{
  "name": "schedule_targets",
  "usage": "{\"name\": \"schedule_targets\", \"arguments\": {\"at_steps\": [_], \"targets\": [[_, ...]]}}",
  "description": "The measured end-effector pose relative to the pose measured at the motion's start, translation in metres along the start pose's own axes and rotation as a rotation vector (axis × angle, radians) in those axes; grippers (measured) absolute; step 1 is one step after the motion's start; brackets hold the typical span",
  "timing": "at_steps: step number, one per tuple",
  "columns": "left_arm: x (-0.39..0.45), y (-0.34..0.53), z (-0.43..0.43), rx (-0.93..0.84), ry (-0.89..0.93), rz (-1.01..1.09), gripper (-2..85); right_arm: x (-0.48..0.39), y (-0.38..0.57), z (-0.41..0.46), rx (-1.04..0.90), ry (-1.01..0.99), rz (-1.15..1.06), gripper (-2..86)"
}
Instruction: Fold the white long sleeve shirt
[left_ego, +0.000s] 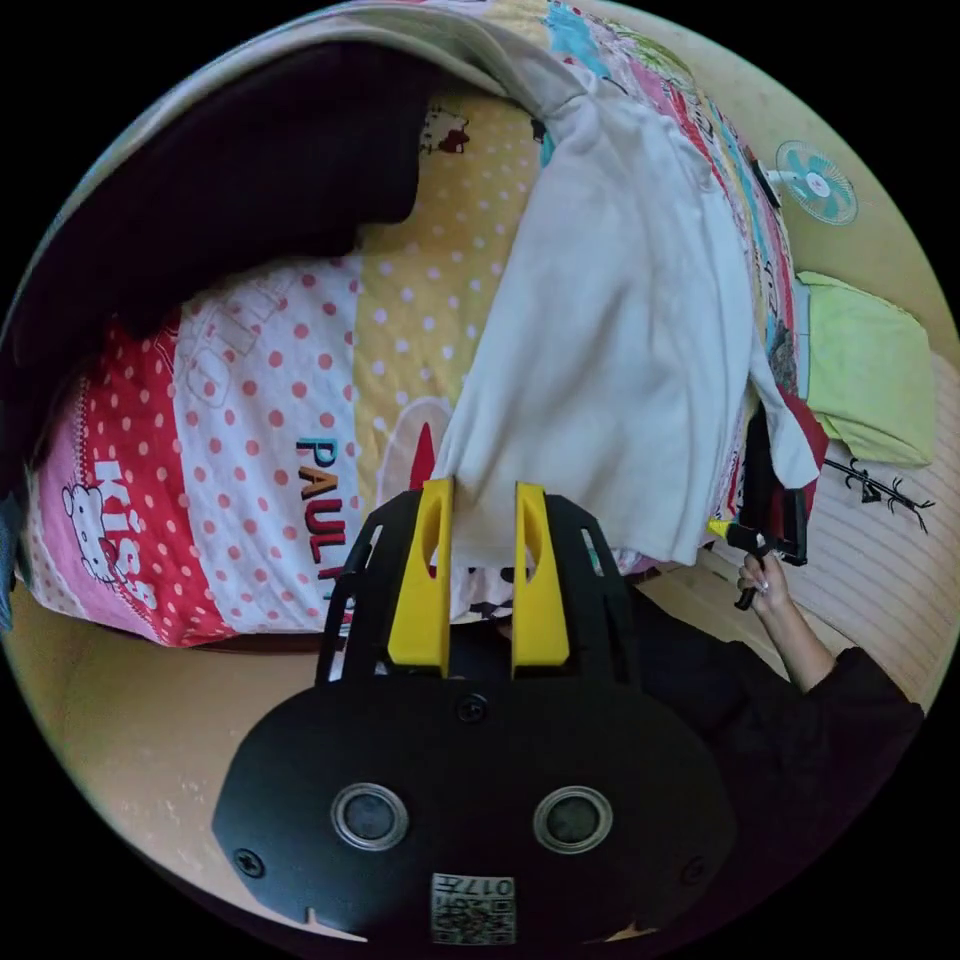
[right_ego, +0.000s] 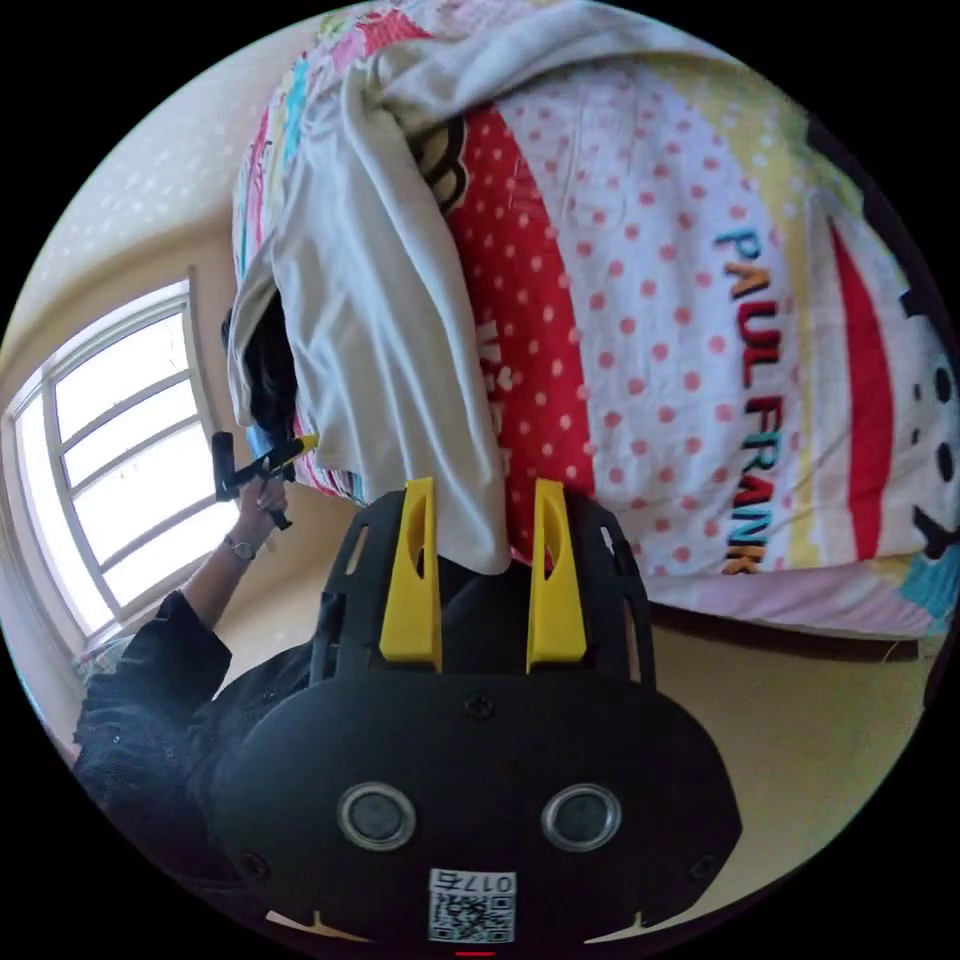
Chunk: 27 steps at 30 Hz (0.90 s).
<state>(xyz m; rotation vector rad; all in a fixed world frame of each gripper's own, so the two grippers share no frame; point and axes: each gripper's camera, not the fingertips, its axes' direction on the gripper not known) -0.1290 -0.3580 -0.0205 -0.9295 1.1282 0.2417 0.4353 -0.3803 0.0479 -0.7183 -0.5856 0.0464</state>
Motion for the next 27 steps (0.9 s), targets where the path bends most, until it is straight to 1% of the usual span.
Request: {"name": "schedule_targets", "arguments": {"at_steps": [1,3,4,5,7,9,10,11,12,13,14,15,17,18,20,21,23,25,27], "targets": [[0.0,0.0,-0.002,-0.026,-0.026,0.003,6.4,-0.001,0.004,0.001,-0.01,0.014,0.005,10.6],[0.007,0.004,-0.012,-0.081,-0.072,0.101,3.8,-0.012,0.025,-0.005,-0.095,0.022,-0.099,5.1],[0.013,0.013,-0.02,-0.119,-0.106,0.171,2.6,-0.016,0.033,-0.011,-0.091,0.027,-0.134,4.8],[0.017,0.029,-0.033,-0.13,-0.12,0.222,1.9,-0.023,0.051,-0.025,-0.082,0.076,-0.179,4.3],[0.017,0.058,-0.053,-0.119,-0.127,0.237,1.5,-0.028,0.079,-0.045,-0.075,0.209,-0.216,3.9],[0.011,0.089,-0.06,-0.127,-0.109,0.218,1.6,-0.022,0.11,-0.051,-0.116,0.336,-0.25,3.7],[0.002,0.107,-0.055,-0.143,-0.068,0.17,2.2,-0.017,0.115,-0.048,-0.132,0.349,-0.24,3.7],[-0.012,0.123,-0.047,-0.162,0.009,0.085,3.2,-0.003,0.124,-0.041,-0.162,0.349,-0.192,3.8],[-0.02,0.129,-0.043,-0.167,0.048,0.035,3.9,0.013,0.132,-0.033,-0.19,0.321,-0.119,3.9],[-0.037,0.139,-0.04,-0.17,0.099,-0.073,5.1,0.02,0.135,-0.03,-0.2,0.299,-0.078,4.0],[-0.055,0.144,-0.048,-0.129,0.133,-0.153,6.2,0.032,0.142,-0.029,-0.189,0.242,-0.001,4.2],[-0.064,0.145,-0.056,-0.091,0.156,-0.184,6.9,0.041,0.152,-0.033,-0.144,0.16,0.065,4.7],[-0.098,0.137,-0.111,0.111,0.237,-0.271,8.8,0.047,0.167,-0.041,-0.076,0.059,0.142,4.7],[-0.106,0.132,-0.129,0.165,0.242,-0.277,9.0,0.048,0.177,-0.046,-0.046,0.024,0.18,4.7],[-0.135,0.112,-0.209,0.392,0.183,-0.309,9.6,0.044,0.191,-0.051,-0.02,0.018,0.214,4.5],[-0.142,0.107,-0.227,0.445,0.161,-0.327,9.8,0.039,0.199,-0.053,-0.011,0.032,0.227,4.3],[-0.178,0.085,-0.279,0.586,0.113,-0.434,10.6,0.029,0.209,-0.054,-0.012,0.056,0.243,4.0],[-0.205,0.063,-0.292,0.587,0.086,-0.523,10.8,0.016,0.214,-0.05,-0.045,0.095,0.258,3.5],[-0.226,0.037,-0.282,0.487,0.125,-0.556,10.2,-0.006,0.213,-0.04,-0.104,0.143,0.25,2.8]]}}
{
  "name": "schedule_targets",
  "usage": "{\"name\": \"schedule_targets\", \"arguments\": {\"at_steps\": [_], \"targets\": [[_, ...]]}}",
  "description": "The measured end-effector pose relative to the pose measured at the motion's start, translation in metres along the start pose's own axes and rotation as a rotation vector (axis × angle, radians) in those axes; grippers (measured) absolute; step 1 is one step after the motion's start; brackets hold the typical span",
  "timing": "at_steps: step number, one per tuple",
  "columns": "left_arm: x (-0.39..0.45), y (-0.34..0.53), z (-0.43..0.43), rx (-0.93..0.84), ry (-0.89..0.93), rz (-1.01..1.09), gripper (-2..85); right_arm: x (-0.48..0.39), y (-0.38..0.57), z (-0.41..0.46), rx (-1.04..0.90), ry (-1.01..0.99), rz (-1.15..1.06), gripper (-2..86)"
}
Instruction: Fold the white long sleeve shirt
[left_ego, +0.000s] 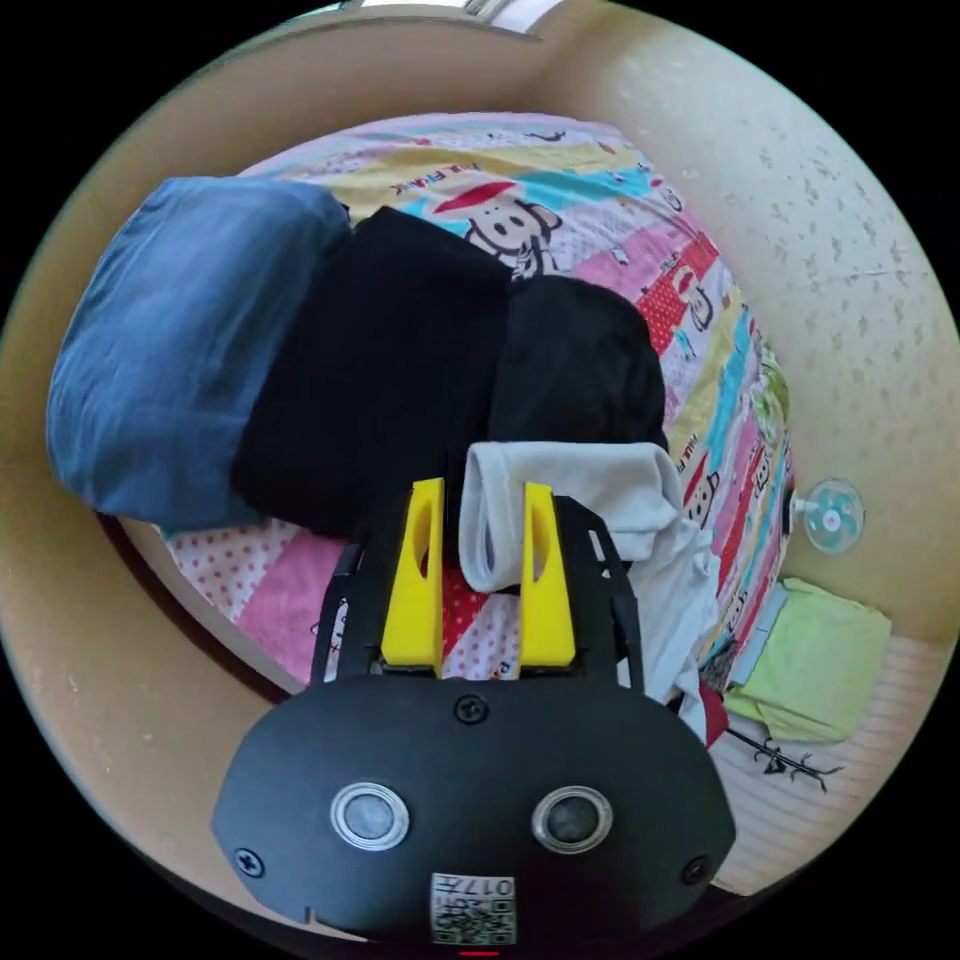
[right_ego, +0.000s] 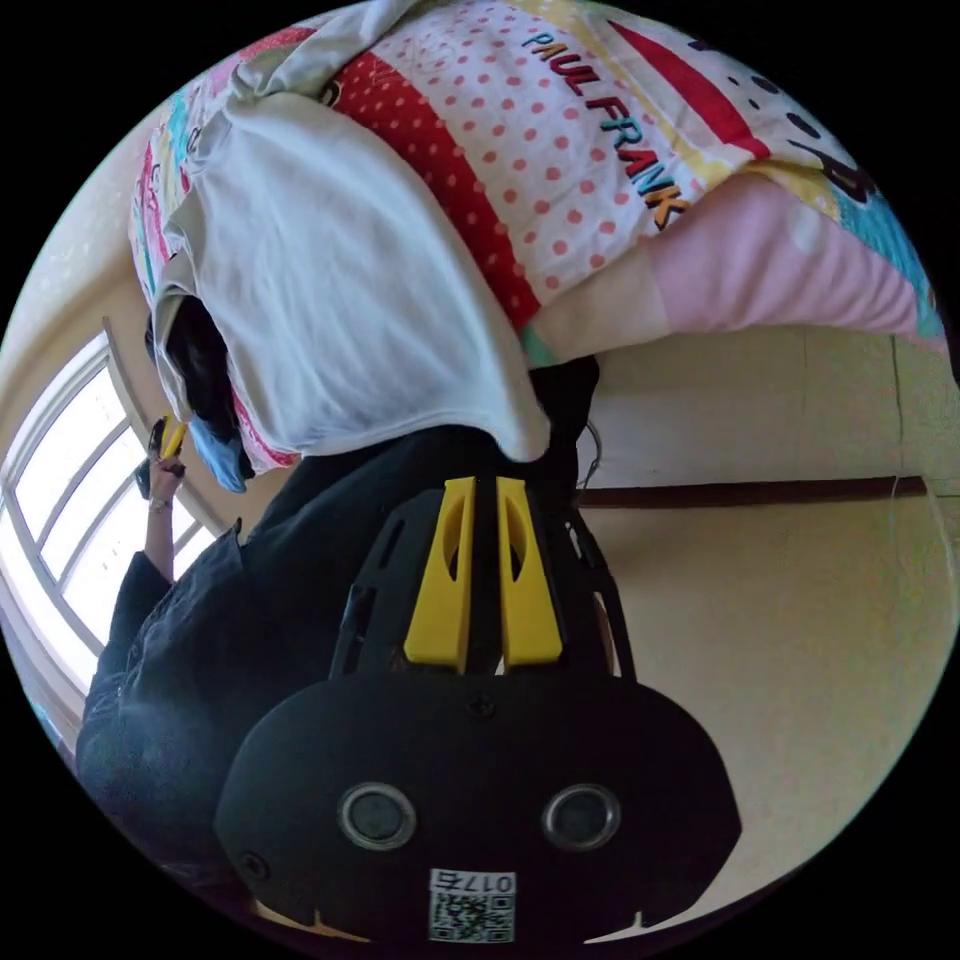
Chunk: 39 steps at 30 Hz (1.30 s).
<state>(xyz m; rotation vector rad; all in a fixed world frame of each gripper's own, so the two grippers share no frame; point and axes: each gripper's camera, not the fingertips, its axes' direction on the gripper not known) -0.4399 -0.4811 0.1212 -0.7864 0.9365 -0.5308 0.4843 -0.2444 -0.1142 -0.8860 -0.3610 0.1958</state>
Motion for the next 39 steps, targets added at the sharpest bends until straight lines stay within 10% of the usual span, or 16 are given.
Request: {"name": "schedule_targets", "arguments": {"at_steps": [7,11,16,23,31,39], "targets": [[0.013,0.009,-0.103,0.019,0.42,0.338,1.8,-0.089,-0.015,-0.011,-0.021,0.095,-0.078,2.1],[-0.011,0.024,-0.182,0.097,0.301,0.621,2.3,-0.146,-0.029,-0.01,-0.054,0.136,-0.127,1.8],[-0.149,0.023,-0.099,-0.066,0.004,0.16,6.4,-0.204,-0.031,-0.006,-0.073,0.178,-0.199,1.7],[-0.245,0.107,-0.007,0.076,0.672,-0.22,13.7,-0.23,-0.012,-0.004,-0.124,0.255,-0.182,1.9],[-0.25,0.136,0.035,0.139,0.701,-0.487,8.9,-0.216,-0.005,-0.021,-0.118,0.236,-0.119,2.6],[-0.058,0.2,-0.066,0.336,0.864,0.079,4.8,-0.192,-0.02,-0.022,-0.032,0.086,-0.117,3.0]]}}
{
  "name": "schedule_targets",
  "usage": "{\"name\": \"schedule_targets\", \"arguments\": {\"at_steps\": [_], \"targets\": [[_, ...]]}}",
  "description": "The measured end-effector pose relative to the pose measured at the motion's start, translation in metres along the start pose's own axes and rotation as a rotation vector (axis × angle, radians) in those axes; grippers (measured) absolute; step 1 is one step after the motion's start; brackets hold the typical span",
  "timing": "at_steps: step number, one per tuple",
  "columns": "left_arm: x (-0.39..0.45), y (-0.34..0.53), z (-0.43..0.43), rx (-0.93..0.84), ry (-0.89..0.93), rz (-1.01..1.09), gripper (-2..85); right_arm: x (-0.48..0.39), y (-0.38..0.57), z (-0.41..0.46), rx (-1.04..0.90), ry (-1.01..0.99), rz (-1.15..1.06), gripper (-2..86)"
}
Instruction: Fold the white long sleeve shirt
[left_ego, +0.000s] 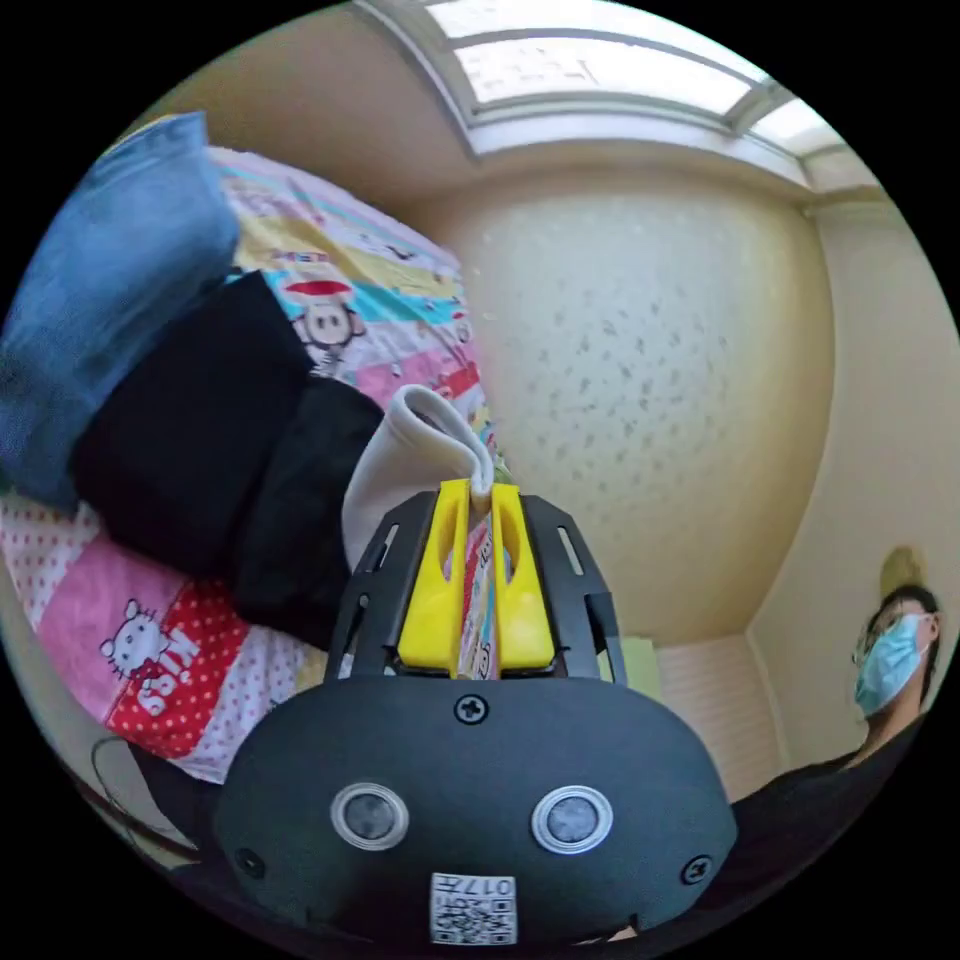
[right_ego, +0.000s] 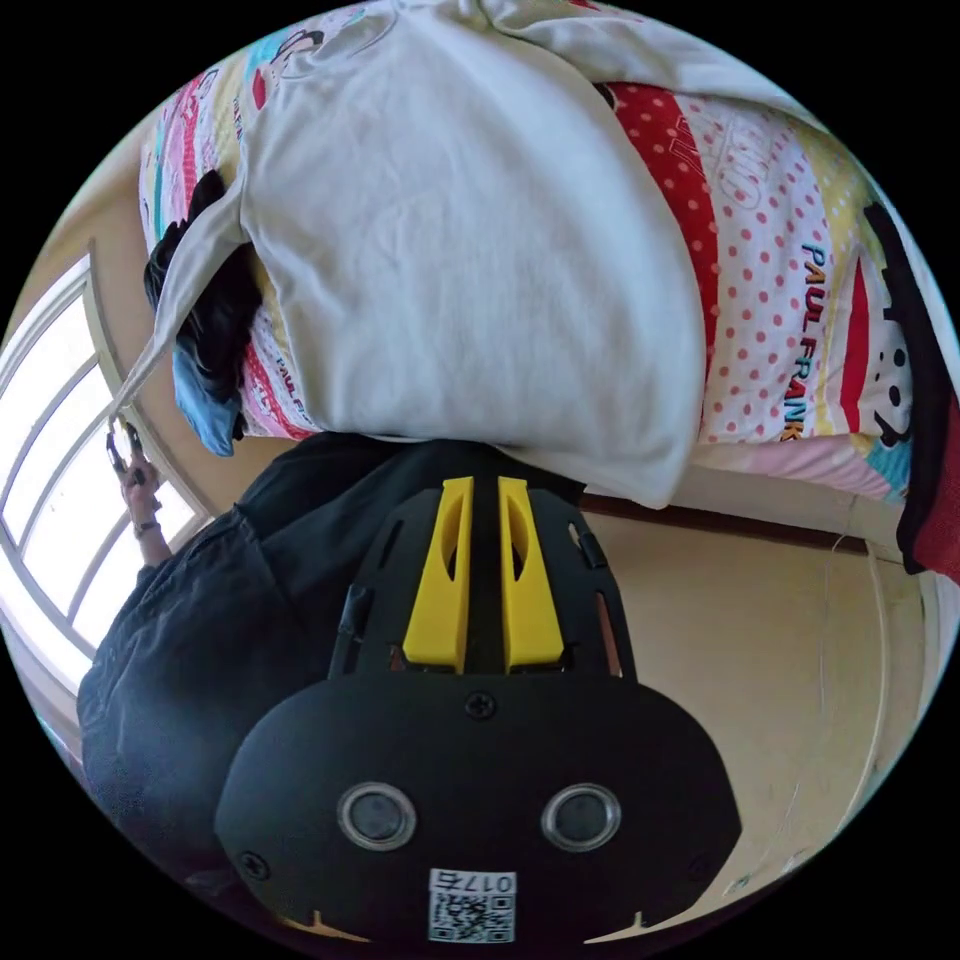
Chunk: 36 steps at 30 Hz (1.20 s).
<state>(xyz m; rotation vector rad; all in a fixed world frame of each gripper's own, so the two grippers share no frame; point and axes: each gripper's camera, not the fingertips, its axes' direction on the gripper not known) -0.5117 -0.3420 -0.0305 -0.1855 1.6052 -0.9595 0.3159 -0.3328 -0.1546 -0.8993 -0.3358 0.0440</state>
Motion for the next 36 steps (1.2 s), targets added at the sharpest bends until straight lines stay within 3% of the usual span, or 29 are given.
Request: {"name": "schedule_targets", "arguments": {"at_steps": [4,8,14,19,21,23,26,29,36], "targets": [[0.118,0.081,0.15,-0.264,0.129,0.264,5.2,0.019,0.004,0.003,0.06,-0.096,-0.006,3.6],[0.153,0.197,0.272,-0.608,0.196,0.281,10.0,0.055,0.018,-0.009,0.178,-0.216,0.011,5.0],[0.123,0.299,0.262,-0.655,-0.028,0.299,10.4,0.116,0.05,-0.053,0.434,-0.358,0.061,6.4],[0.067,0.344,0.219,-0.654,-0.182,0.147,10.1,0.121,0.072,-0.128,0.748,-0.19,0.085,7.7],[0.058,0.358,0.204,-0.638,-0.239,0.126,10.0,0.12,0.078,-0.162,0.877,-0.048,0.172,8.6],[0.055,0.375,0.185,-0.606,-0.297,0.11,10.0,0.128,0.076,-0.171,0.955,-0.033,0.268,9.6],[0.055,0.394,0.184,-0.631,-0.34,0.123,9.9,0.13,0.034,-0.156,0.859,-0.041,0.219,10.5],[0.057,0.405,0.194,-0.667,-0.373,0.153,9.9,0.104,0.021,-0.153,0.797,0.191,0.212,5.6],[0.064,0.413,0.206,-0.643,-0.351,0.2,8.8,0.095,0.086,-0.262,1.073,0.304,0.208,3.9]]}}
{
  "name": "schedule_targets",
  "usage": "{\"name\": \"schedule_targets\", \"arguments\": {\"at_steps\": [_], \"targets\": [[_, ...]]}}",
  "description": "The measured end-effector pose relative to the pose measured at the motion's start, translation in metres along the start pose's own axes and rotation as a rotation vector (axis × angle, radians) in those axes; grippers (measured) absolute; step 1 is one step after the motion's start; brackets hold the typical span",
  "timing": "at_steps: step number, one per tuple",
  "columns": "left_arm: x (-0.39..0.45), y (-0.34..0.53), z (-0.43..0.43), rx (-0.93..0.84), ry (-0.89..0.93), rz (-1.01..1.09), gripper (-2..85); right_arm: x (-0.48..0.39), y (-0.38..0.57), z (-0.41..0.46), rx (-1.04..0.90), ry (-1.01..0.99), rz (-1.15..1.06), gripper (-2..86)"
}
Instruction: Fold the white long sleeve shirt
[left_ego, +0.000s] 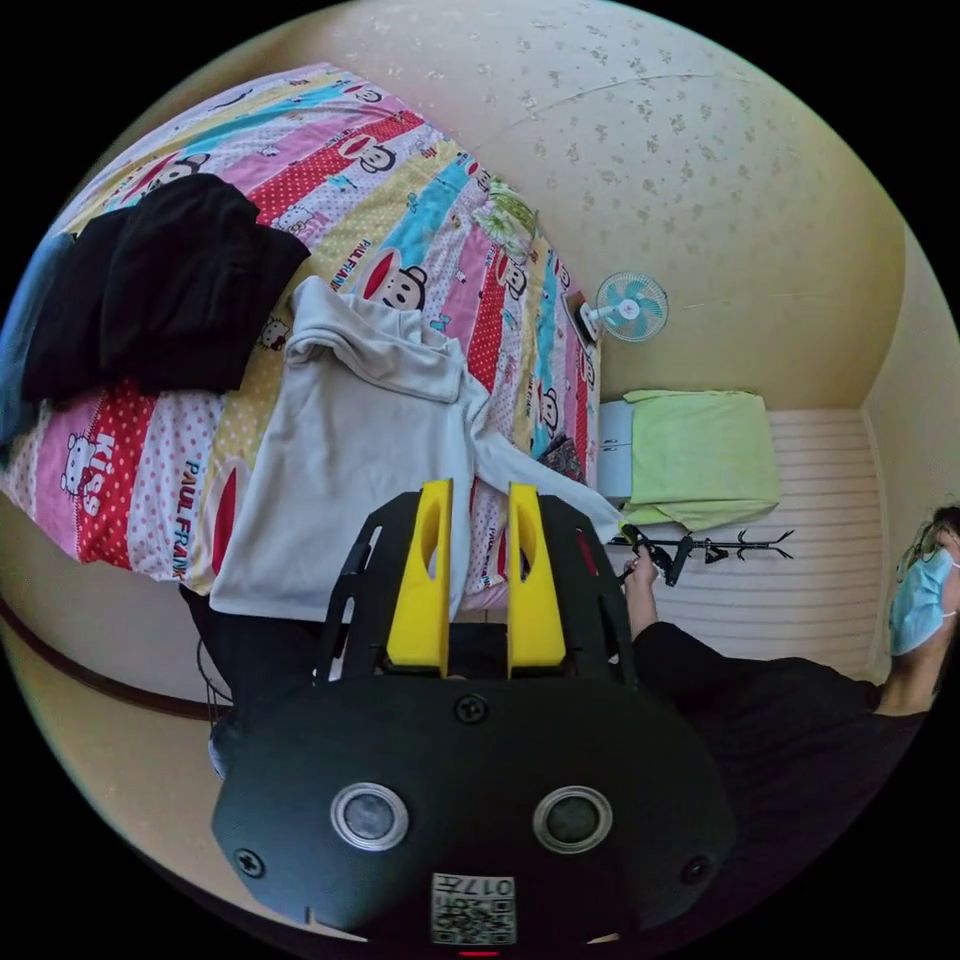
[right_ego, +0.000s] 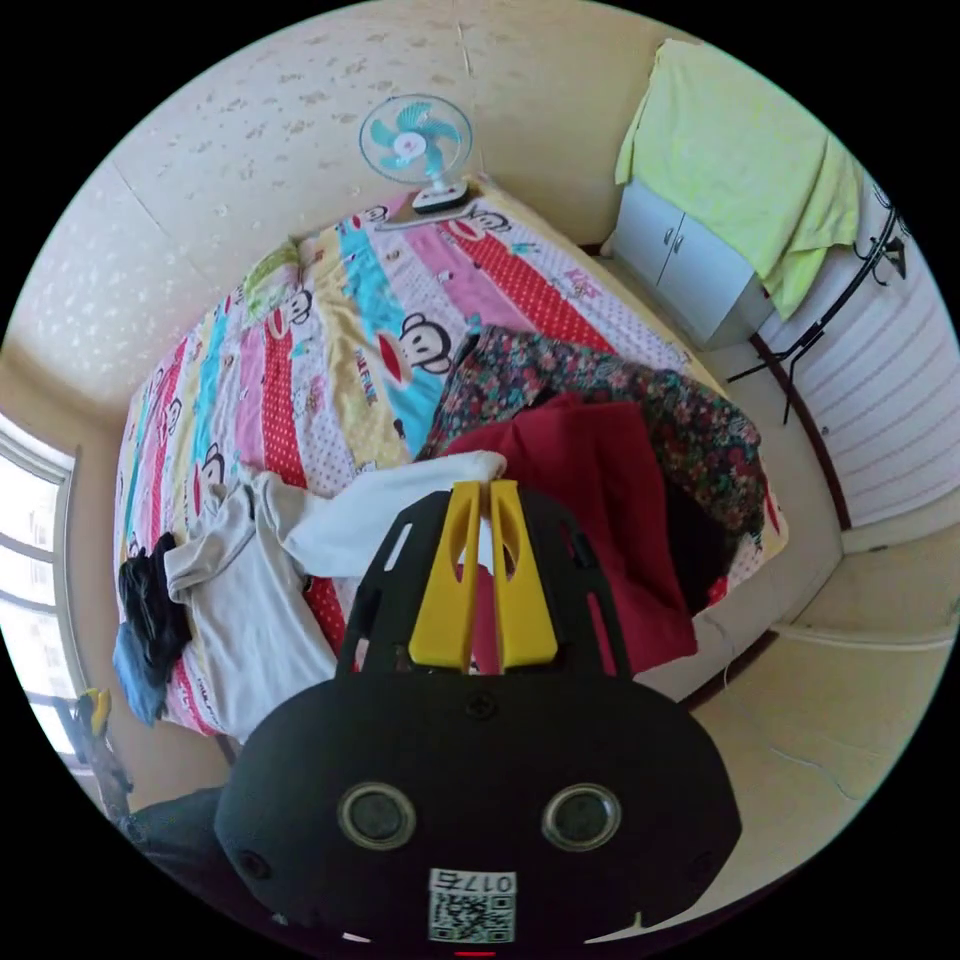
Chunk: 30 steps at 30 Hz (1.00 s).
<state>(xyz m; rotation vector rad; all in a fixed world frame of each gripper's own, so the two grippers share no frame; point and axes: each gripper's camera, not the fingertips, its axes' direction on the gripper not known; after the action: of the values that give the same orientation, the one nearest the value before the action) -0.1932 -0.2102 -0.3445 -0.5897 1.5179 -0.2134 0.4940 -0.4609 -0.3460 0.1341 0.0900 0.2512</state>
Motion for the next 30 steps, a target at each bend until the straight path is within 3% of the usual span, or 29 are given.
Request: {"name": "schedule_targets", "arguments": {"at_steps": [4,12,16,19,23,30], "targets": [[-0.007,-0.003,0.019,-0.041,-0.004,0.011,8.8,0.052,-0.017,0.023,-0.076,-0.065,0.141,6.5],[-0.029,-0.01,0.036,-0.08,0.019,-0.044,8.6,0.112,0.061,0.087,0.051,-0.544,0.528,11.0],[-0.042,-0.019,0.026,-0.084,-0.024,-0.062,8.5,0.099,0.044,0.087,0.094,-0.393,0.523,10.1],[-0.059,-0.022,0.015,-0.069,-0.023,-0.103,8.2,0.075,0.015,0.098,-0.034,-0.218,0.49,6.5],[-0.089,-0.022,0.005,-0.055,-0.06,-0.126,7.9,-0.03,-0.004,0.053,0.143,-0.312,0.27,3.9],[-0.158,-0.033,0.02,-0.15,-0.182,-0.155,8.8,-0.346,0.0,0.053,0.063,-0.733,-0.37,3.5]]}}
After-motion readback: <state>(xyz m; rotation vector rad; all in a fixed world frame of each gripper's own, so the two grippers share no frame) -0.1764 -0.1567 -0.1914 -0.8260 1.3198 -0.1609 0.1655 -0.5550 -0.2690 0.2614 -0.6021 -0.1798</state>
